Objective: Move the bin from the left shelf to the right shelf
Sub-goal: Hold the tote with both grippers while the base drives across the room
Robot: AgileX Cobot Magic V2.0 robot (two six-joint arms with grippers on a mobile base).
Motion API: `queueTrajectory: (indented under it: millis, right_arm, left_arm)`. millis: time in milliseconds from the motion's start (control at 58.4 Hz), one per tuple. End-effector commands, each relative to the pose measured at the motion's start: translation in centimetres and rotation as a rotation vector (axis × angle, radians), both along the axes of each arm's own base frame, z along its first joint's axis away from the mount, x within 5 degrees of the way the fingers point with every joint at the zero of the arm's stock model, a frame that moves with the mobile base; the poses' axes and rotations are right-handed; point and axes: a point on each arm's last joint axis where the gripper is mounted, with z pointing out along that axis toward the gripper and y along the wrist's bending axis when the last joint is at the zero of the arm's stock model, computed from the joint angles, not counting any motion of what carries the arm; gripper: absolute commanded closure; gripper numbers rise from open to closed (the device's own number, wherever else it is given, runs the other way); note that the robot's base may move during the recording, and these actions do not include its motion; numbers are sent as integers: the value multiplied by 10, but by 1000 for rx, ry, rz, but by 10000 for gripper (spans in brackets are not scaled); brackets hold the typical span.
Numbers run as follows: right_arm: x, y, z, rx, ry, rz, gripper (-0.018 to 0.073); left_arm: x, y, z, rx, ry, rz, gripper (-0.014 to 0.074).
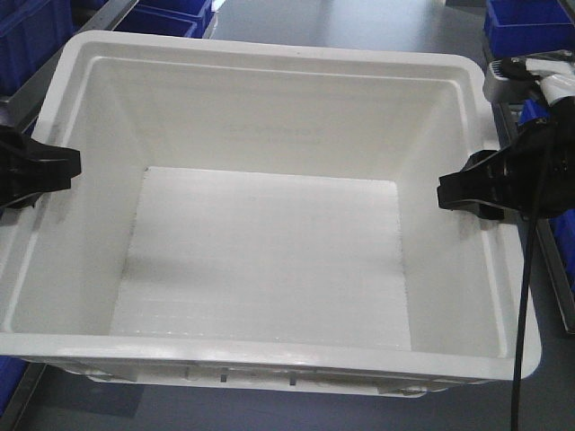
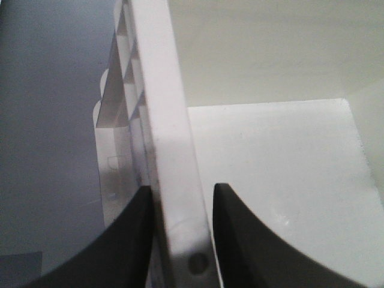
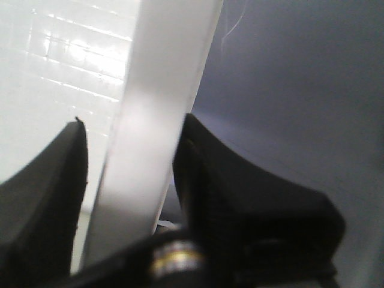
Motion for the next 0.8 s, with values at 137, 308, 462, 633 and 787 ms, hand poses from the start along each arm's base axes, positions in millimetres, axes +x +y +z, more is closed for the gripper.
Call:
queueTrajectory:
  millis: [137,308,462,633,787]
  right_arm:
    - [-3,6,31,121,-169,1,564]
    - [-3,6,31,121,-169,1,564]
    - [-3,6,31,121,-169,1,564]
    - [-3,6,31,121,-169,1,564]
    - [-3,6,31,121,-169,1,564]
  left_arm:
    - [-4,-5,27,-119,-126,9,603]
    - [-4,-5,27,-119,-126,9,603]
    - [-4,-5,27,-119,-126,9,603]
    - [-4,-5,27,-119,-126,9,603]
    - [-4,-5,27,-119,-126,9,603]
